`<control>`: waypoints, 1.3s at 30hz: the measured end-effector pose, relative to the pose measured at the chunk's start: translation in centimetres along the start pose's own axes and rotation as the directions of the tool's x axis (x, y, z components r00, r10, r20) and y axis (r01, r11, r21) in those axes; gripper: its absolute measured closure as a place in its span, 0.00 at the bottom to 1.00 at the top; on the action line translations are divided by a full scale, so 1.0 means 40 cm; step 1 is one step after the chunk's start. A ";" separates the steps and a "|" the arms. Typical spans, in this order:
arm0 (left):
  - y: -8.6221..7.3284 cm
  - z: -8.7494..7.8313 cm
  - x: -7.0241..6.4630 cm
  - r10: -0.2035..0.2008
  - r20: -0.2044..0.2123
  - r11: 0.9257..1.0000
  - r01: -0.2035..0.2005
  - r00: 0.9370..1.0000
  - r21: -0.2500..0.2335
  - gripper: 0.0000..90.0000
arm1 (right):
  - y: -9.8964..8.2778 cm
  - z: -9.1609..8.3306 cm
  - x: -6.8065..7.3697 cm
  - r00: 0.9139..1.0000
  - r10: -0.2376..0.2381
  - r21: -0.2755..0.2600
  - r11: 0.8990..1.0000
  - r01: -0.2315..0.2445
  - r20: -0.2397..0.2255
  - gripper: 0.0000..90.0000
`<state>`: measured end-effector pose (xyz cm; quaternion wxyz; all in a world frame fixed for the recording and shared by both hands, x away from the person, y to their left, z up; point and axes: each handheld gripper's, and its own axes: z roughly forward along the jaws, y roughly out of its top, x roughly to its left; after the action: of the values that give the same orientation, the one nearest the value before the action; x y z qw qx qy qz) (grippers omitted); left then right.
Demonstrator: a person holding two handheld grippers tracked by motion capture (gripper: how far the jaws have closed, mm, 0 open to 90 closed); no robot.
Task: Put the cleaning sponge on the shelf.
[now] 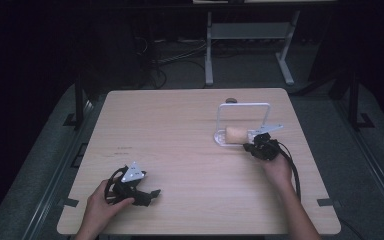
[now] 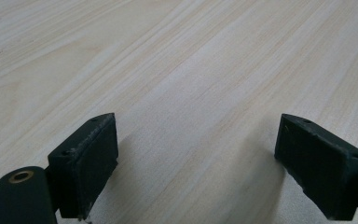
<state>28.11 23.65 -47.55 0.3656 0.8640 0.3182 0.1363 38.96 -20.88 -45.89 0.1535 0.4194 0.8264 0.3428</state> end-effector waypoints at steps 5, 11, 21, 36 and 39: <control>0.000 0.000 0.000 0.000 0.000 1.000 0.000 1.000 0.000 0.14 | -0.001 -0.003 -0.010 1.000 0.007 -0.019 1.000 -0.007 0.024 1.00; 0.000 0.000 0.000 0.000 0.000 1.000 0.000 1.000 0.000 0.14 | 0.000 -0.002 -0.013 1.000 0.000 -0.022 1.000 0.001 0.024 1.00; 0.000 0.000 0.000 0.000 0.000 1.000 0.000 1.000 0.000 0.14 | -0.015 -0.030 0.000 1.000 -0.011 -0.037 0.999 0.010 -0.012 0.97; 0.000 -0.001 0.001 0.004 0.000 1.000 -0.004 1.000 0.003 0.14 | -0.033 -0.075 0.030 1.000 -0.008 -0.044 0.999 0.008 0.000 0.57; 0.000 -0.001 0.001 0.004 0.000 1.000 -0.004 1.000 0.003 0.14 | -0.044 -0.086 0.035 1.000 -0.001 -0.045 0.999 0.002 0.009 0.49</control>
<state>28.11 23.68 -47.53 0.3640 0.8652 0.3167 0.1364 35.21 -22.00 -44.60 0.1668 0.4166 0.8181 0.3595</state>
